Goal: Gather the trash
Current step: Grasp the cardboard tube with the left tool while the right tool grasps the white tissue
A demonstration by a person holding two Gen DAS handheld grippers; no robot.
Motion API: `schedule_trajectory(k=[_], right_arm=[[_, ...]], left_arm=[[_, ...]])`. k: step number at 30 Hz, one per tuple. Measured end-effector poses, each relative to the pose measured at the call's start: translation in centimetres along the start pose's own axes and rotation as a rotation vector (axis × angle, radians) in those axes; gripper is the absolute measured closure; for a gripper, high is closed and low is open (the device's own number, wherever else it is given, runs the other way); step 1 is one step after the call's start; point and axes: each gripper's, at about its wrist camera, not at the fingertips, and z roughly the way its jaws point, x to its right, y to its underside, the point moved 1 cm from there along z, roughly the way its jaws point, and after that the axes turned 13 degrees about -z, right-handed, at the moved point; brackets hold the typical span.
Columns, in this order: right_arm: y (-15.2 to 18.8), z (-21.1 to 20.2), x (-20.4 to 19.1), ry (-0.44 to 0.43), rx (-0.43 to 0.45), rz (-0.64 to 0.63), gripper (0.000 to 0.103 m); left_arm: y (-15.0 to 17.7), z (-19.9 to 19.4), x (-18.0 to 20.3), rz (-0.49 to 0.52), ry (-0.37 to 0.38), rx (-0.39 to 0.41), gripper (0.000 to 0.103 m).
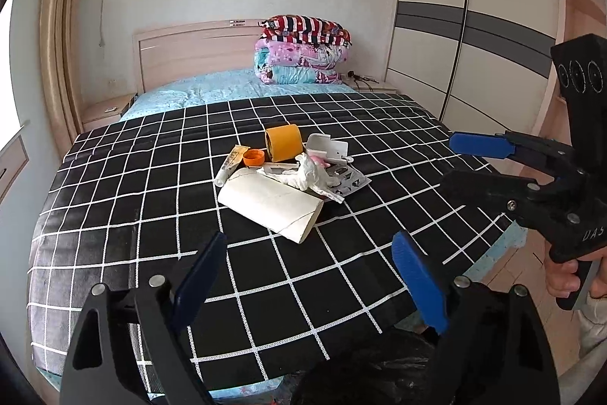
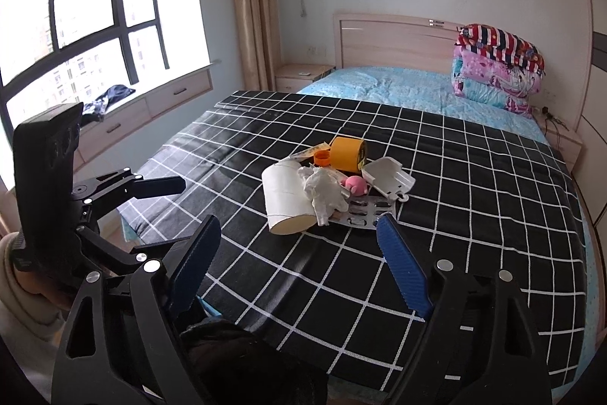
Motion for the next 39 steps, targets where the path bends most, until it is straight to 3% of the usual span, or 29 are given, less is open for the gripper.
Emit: schedule_trajectory(k=[13, 28, 31, 35, 39], right_arm=[[-0.9, 5.5, 2.2, -0.002, -0.061, 0.0, 0.022], [-0.9, 12.5, 3.1, -0.055, -0.141, 0.011, 0.043], [-0.6, 13.3, 3.3, -0.066, -0.154, 0.03, 0.055], [-0.2, 13.6, 3.5, -0.083, -0.159, 0.053, 0.075], [0.0, 13.0, 3.7, -0.082, -0.144, 0.075, 0.085]], left_arm=[[0.0, 6.0, -2.0, -0.062, -0.071, -0.08, 0.025], [0.0, 10.1, -2.6, -0.105, -0.146, -0.126, 0.056], [-0.2, 10.2, -2.8, -0.105, -0.17, -0.115, 0.062], [-0.3, 10.3, -3.4, -0.11, -0.198, -0.098, 0.08], [-0.2, 9.7, -4.0, -0.128, -0.233, -0.072, 0.088]])
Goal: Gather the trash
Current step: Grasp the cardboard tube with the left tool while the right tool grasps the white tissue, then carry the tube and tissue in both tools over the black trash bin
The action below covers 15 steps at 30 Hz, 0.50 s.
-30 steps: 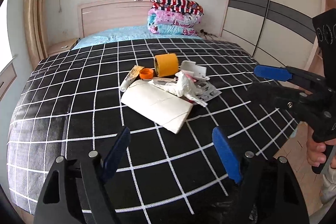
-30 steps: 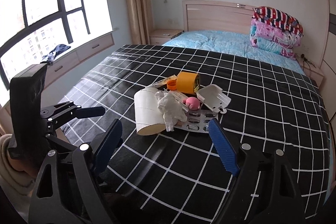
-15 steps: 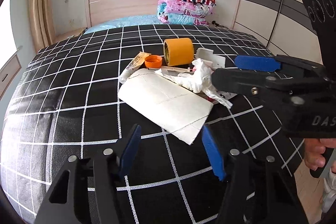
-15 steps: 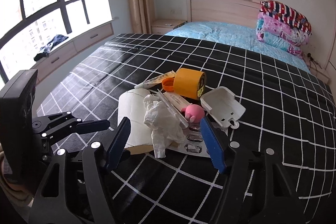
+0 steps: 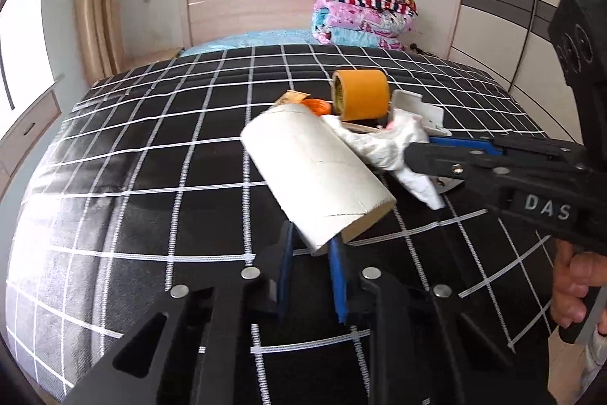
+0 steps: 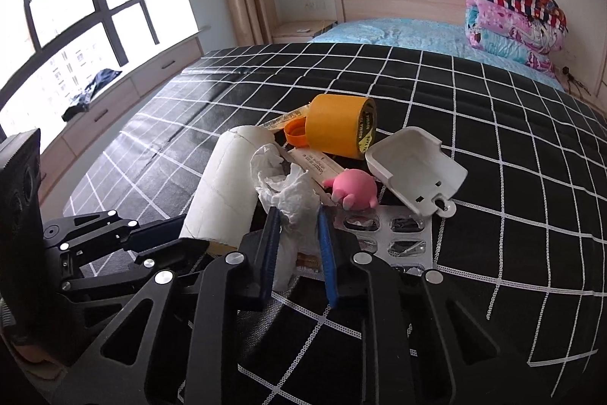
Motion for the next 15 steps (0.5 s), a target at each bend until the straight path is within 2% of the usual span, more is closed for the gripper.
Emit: schedule_trajectory(k=[9, 15], right_arm=[[0.1, -2.4, -0.4, 0.018, 0.045, 0.021, 0.091], [0.5, -4.7, -0.7, 0.031, 0.074, 0.031, 0.091]], left_arm=[[0.4, -2.0, -1.6, -0.048, -0.018, 0.055, 0.096], [0.6, -4.5, -2.0, -0.016, -0.036, 0.133, 0.096]])
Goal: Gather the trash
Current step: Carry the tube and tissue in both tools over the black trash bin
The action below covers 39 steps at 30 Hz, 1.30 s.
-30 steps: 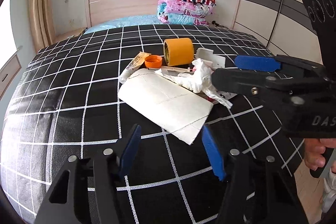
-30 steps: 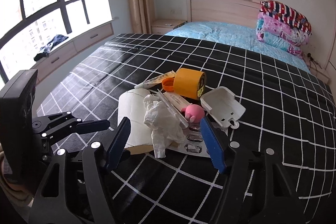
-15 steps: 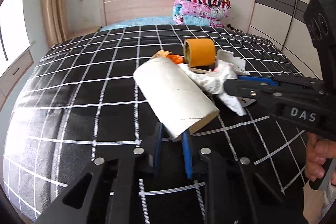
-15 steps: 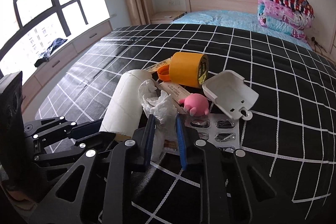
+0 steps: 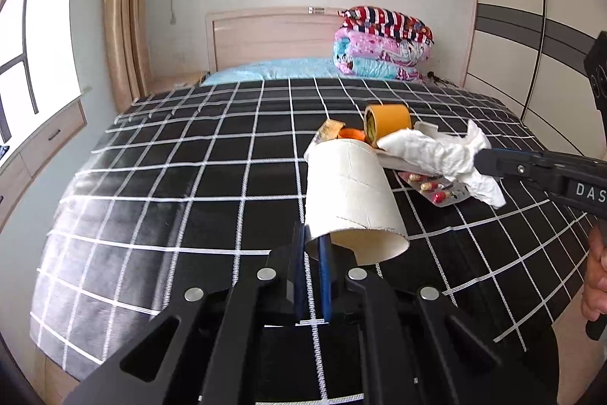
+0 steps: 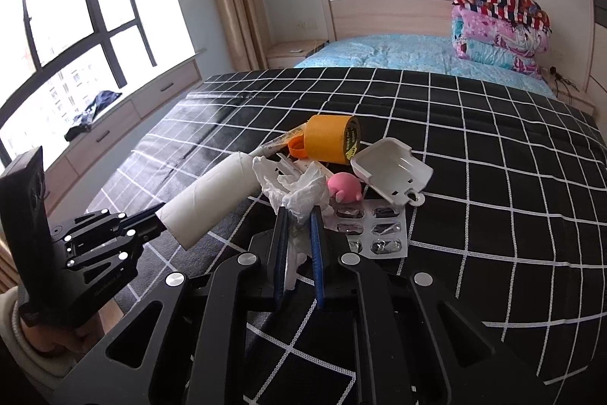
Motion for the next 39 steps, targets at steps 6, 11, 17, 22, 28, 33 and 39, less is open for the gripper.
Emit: schedule_trajectory(k=[6, 11, 17, 22, 28, 33, 39], right_arm=[[0.6, -2.6, -1.0, 0.022, 0.024, -0.01, 0.091], [1.6, -4.8, -1.9, 0.035, 0.036, -0.016, 0.091], [3.1, -7.1, -3.4, 0.04, 0.049, -0.021, 0.091], [4.4, -8.6, -4.2, 0.033, 0.052, -0.02, 0.091], [6.5, -9.7, -5.4, 0.021, 0.034, -0.024, 0.091], [8.7, -10.1, -6.5, -0.001, -0.001, -0.014, 0.091], [11.8, -9.6, -8.0, -0.04, -0.074, 0.003, 0.091]], left_arm=[[0.4, -2.7, 0.1, 0.015, 0.032, 0.023, 0.096], [1.0, -5.3, 0.3, 0.027, 0.059, 0.039, 0.096], [1.8, -8.0, 0.1, 0.038, 0.075, 0.052, 0.096], [2.7, -10.3, -0.4, 0.059, 0.089, 0.053, 0.096], [4.5, -12.5, -0.5, 0.1, 0.132, 0.01, 0.096], [6.6, -14.0, 0.0, 0.151, 0.18, -0.045, 0.096], [9.9, -14.0, 0.5, 0.237, 0.21, -0.147, 0.096]])
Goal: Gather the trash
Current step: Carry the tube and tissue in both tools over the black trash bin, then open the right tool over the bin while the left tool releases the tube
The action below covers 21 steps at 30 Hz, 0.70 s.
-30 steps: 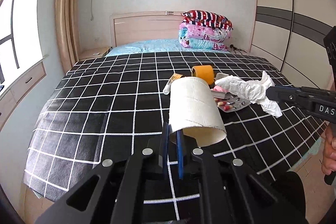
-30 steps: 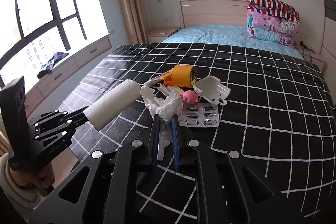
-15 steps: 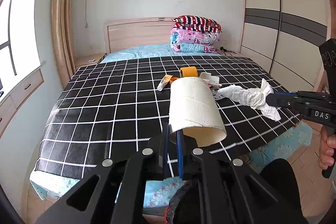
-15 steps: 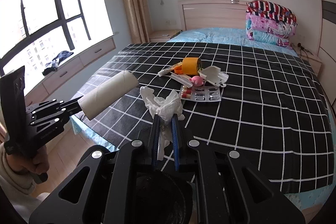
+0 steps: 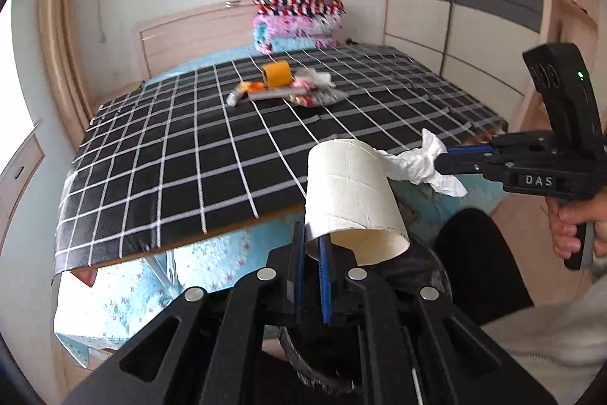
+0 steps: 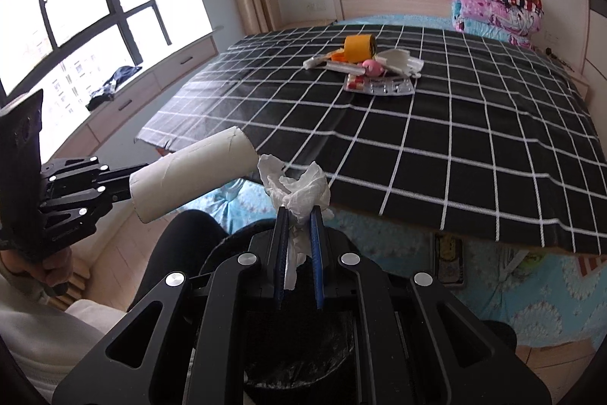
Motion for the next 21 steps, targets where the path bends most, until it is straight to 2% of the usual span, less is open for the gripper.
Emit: schedule_trajectory(k=[4, 10, 17, 21], right_arm=[[2.4, 1.6, -0.7, -0.024, -0.077, 0.009, 0.091], [5.5, 4.2, -0.8, -0.036, -0.213, 0.05, 0.091], [7.1, 6.7, -0.1, -0.02, -0.3, 0.088, 0.091], [7.9, 8.2, -0.2, -0.018, -0.341, 0.083, 0.091]], left_arm=[[1.7, 1.4, -0.2, 0.016, 0.006, -0.079, 0.096], [4.7, 5.1, -1.9, -0.039, 0.018, -0.208, 0.096], [7.3, 9.2, -1.5, 0.011, 0.0, -0.341, 0.096], [7.9, 10.3, -0.7, 0.056, -0.014, -0.38, 0.096]])
